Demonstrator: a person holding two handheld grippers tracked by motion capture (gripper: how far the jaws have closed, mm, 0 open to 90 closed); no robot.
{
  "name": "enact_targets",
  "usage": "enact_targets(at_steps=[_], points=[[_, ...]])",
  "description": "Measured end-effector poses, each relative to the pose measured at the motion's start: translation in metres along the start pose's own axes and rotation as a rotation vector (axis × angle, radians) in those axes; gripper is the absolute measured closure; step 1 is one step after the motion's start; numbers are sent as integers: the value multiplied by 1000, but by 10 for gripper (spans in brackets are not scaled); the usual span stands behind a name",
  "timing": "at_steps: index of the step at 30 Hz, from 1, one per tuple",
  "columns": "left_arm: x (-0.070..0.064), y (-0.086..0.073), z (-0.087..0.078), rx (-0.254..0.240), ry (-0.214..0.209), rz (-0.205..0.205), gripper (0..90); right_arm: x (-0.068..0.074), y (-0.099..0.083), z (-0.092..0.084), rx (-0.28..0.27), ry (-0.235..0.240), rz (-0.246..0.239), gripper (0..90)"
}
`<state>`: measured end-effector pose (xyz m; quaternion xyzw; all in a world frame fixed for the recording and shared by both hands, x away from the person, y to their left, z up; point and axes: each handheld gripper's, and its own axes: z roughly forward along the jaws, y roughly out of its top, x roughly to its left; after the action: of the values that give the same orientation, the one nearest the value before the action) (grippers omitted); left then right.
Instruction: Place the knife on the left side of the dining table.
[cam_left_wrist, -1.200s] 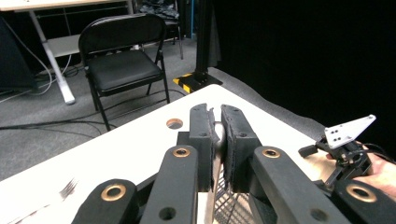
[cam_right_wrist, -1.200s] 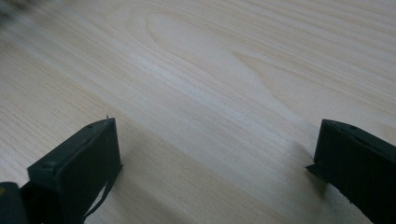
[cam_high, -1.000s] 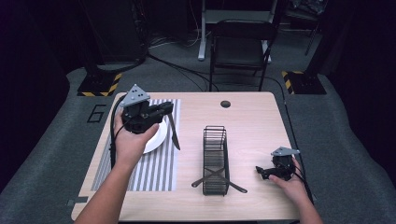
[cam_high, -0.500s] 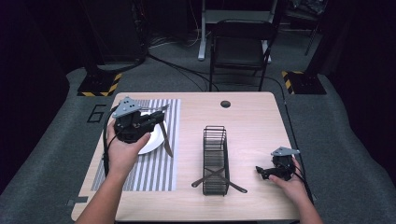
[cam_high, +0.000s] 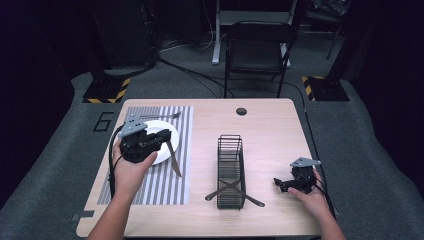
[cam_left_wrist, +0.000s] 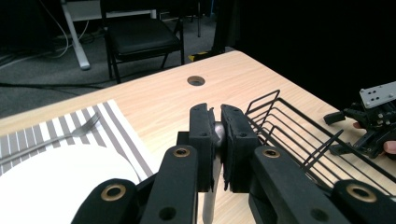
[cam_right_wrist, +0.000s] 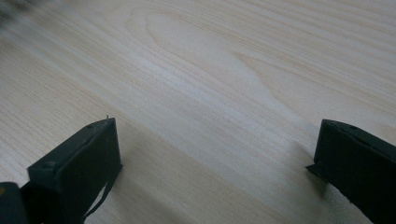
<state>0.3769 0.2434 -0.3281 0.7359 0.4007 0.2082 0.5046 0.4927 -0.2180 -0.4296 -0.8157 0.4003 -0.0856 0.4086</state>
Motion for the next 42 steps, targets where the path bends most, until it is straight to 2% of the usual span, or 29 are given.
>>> enact_targets(at_steps=[4, 9, 11, 12, 13, 18, 21, 22, 25, 29, 37, 42], points=[[5, -9, 2, 15, 9, -12, 837, 0, 0, 0, -1, 0, 0, 0], [9, -15, 3, 12, 13, -28, 836, 0, 0, 0, 0, -1, 0, 0], [13, -21, 3, 13, 18, -48, 837, 0, 0, 0, -1, 0, 0, 0], [14, -23, 3, -2, 18, -61, 836, 0, 0, 0, 0, 0, -1, 0], [14, -23, 3, -2, 18, -61, 837, 0, 0, 0, 0, 0, 0, 0], [23, -27, -2, -14, 32, -86, 834, 0, 0, 0, 0, 0, 0, 0], [34, -35, -9, -39, 46, -137, 831, 0, 0, 0, 0, 0, 0, 0], [34, -35, -9, -39, 46, -137, 831, 0, 0, 0, 0, 0, 0, 0], [43, -44, -15, -60, 60, -179, 829, 0, 0, 0, 0, 0, 0, 0], [53, -53, -22, -65, 96, -198, 817, 0, 0, 0, 0, 0, 1, 0], [69, -70, -32, -90, 112, -260, 806, 0, 0, 0, 0, 0, 0, 0], [75, -80, -38, -104, 129, -273, 797, 0, 0, 0, 0, 0, 0, 0]])
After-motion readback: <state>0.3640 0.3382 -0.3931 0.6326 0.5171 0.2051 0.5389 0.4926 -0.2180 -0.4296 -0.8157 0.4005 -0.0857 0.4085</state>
